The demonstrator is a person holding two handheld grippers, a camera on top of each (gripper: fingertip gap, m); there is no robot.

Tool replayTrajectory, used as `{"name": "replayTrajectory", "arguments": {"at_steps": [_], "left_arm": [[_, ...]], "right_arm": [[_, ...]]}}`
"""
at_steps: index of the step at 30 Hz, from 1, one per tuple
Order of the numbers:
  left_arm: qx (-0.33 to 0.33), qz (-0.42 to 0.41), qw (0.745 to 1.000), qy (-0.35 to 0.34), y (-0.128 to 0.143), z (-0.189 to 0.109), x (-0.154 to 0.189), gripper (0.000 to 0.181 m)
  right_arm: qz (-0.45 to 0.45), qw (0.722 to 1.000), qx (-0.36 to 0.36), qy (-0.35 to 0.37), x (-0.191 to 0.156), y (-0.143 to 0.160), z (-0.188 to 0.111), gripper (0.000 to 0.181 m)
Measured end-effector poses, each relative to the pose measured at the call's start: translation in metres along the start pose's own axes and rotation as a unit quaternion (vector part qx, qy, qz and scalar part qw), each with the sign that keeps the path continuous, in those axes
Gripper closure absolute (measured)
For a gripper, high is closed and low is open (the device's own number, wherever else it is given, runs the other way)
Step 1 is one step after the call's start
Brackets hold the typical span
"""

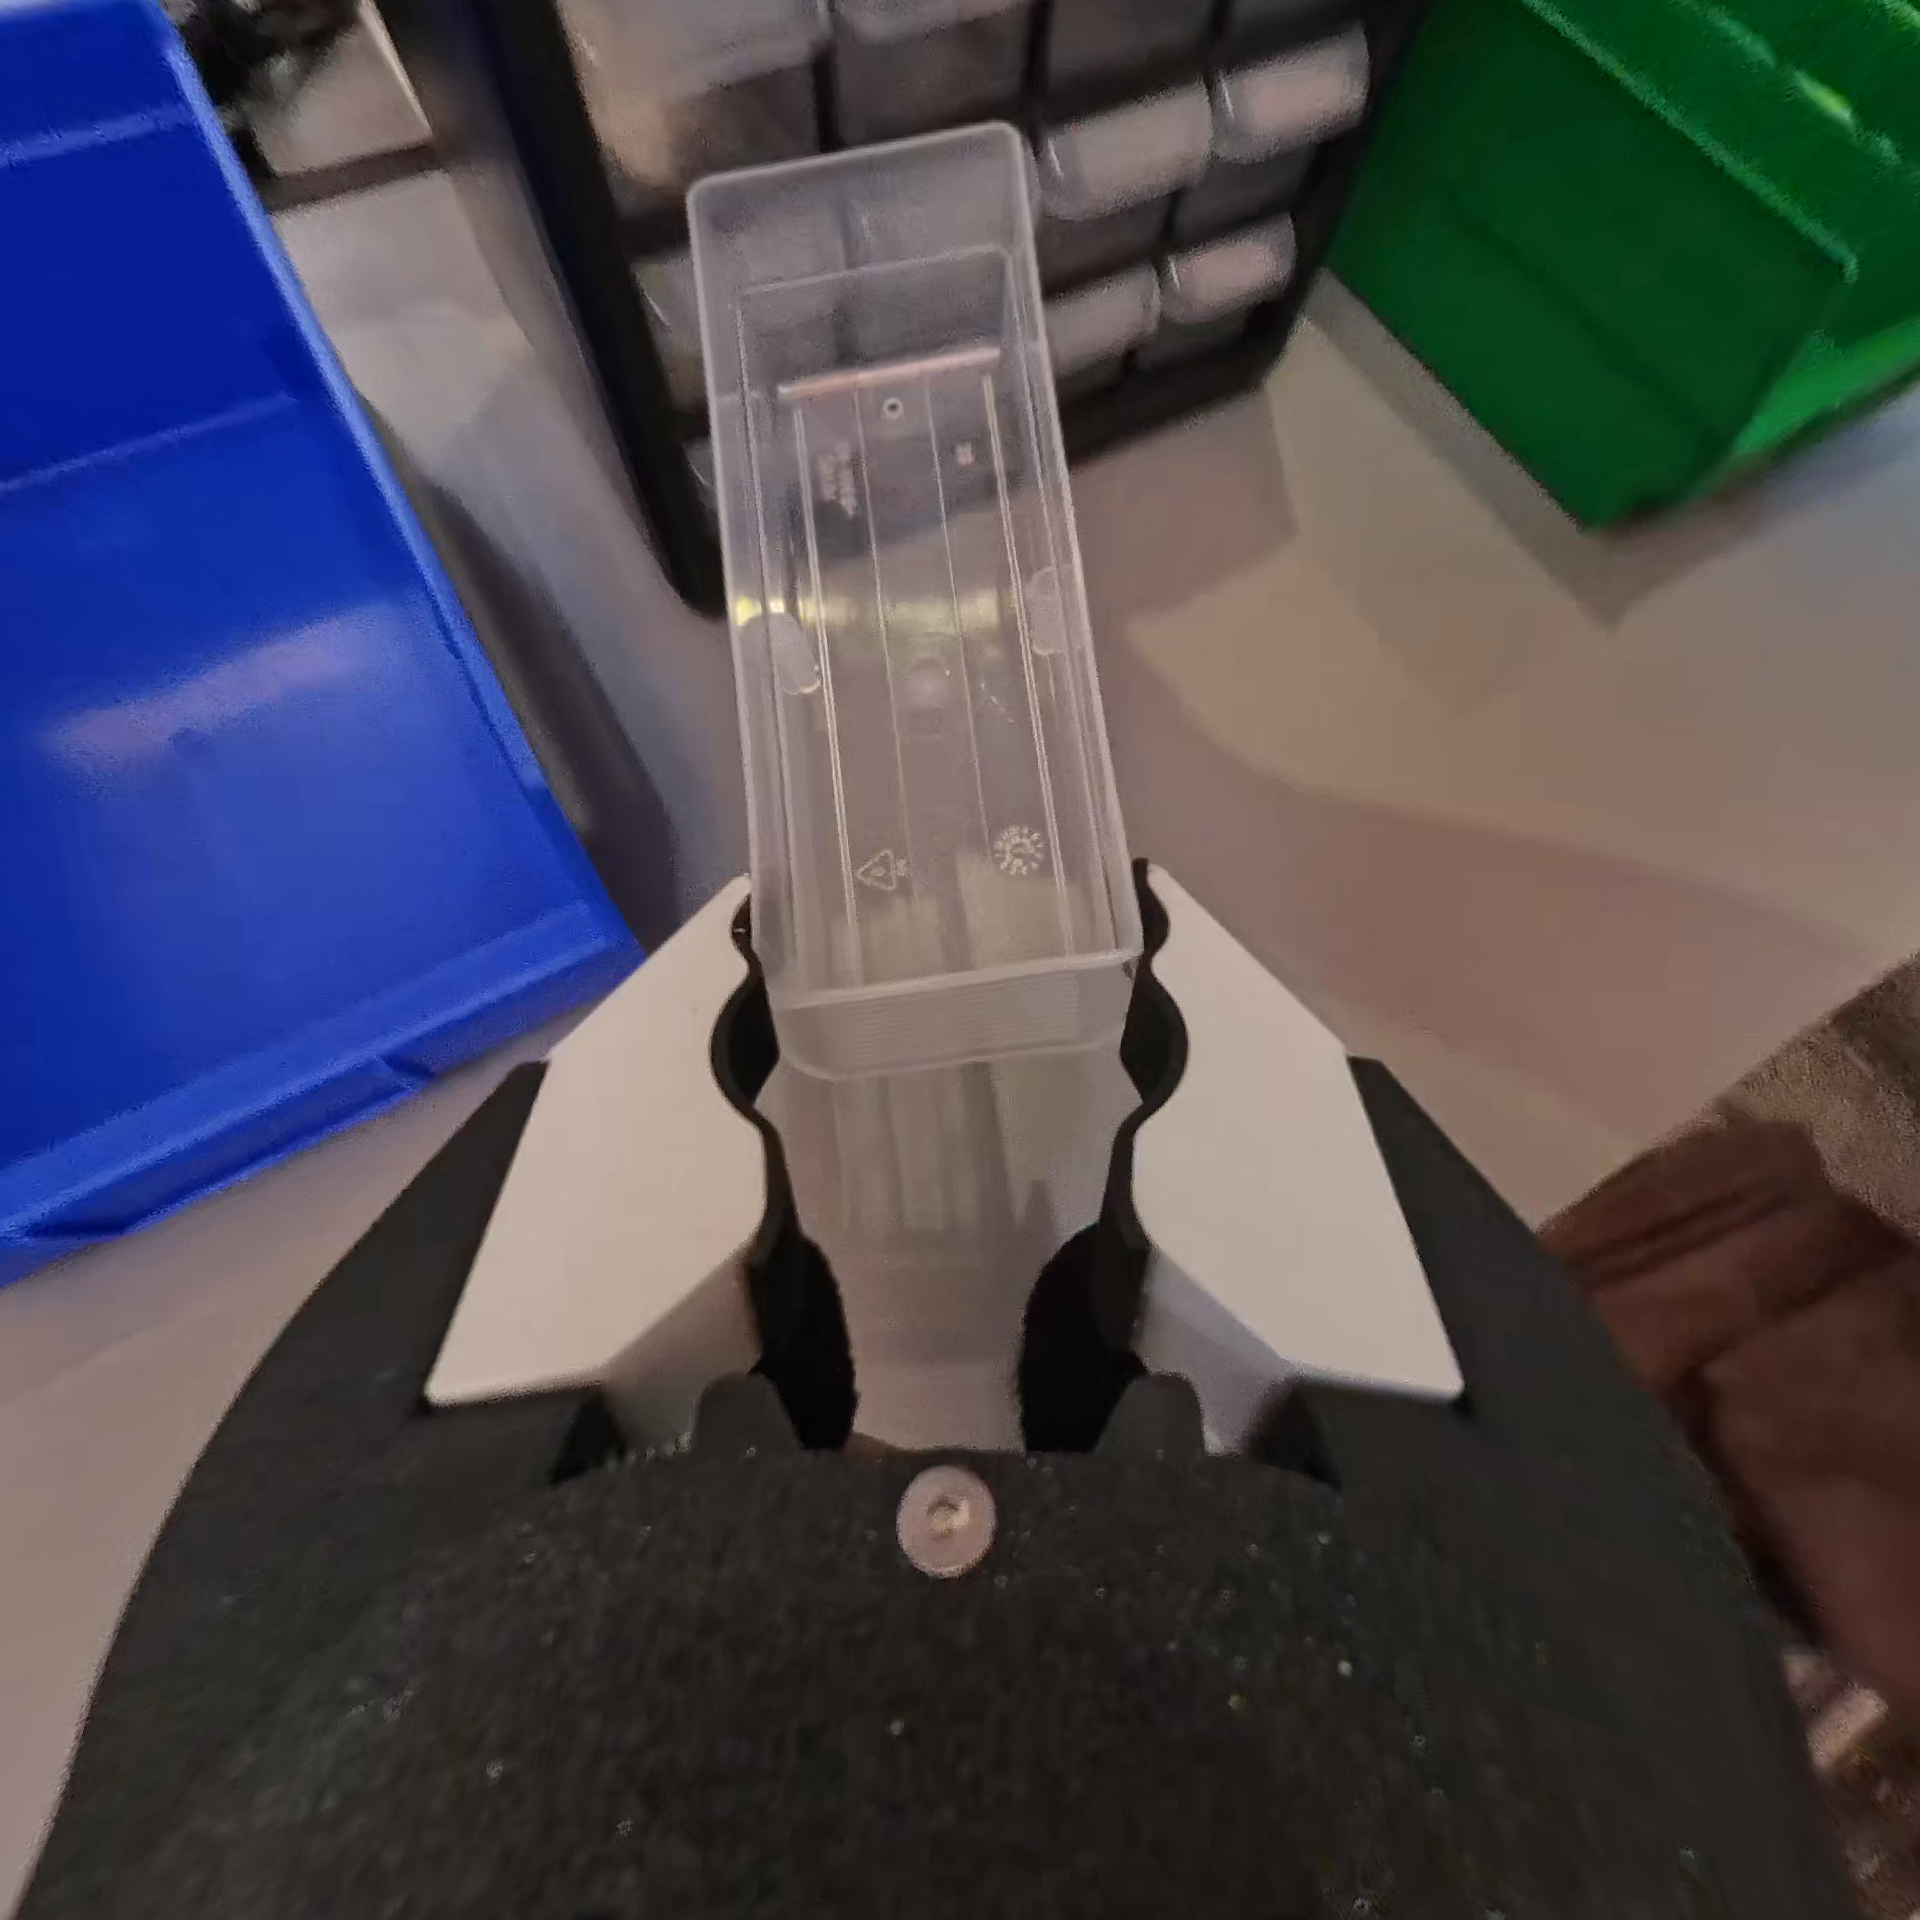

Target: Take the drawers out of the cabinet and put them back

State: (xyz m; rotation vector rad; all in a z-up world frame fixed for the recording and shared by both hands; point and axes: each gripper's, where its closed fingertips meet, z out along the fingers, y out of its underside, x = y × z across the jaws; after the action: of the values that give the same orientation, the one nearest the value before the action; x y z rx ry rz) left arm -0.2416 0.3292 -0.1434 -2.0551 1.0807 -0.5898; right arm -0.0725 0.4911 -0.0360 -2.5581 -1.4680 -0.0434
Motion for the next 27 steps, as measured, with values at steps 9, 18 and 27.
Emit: {"name": "replayTrajectory", "arguments": {"at_steps": [9,18,27], "left_arm": [[-0.057,-0.006,0.996,-0.065,-0.058,0.008,-0.010,0.115],[-0.105,0.000,0.990,-0.090,-0.076,0.008,-0.010,0.116],[-0.101,-0.049,0.988,-0.109,-0.085,0.006,-0.007,0.116]], "right_arm": [[0.000,1.000,-0.020,0.000,0.000,0.000,0.000,0.181],[0.011,0.999,-0.039,0.008,0.000,0.000,0.000,0.181],[0.021,1.000,-0.022,0.009,0.000,0.000,0.000,0.181]]}}
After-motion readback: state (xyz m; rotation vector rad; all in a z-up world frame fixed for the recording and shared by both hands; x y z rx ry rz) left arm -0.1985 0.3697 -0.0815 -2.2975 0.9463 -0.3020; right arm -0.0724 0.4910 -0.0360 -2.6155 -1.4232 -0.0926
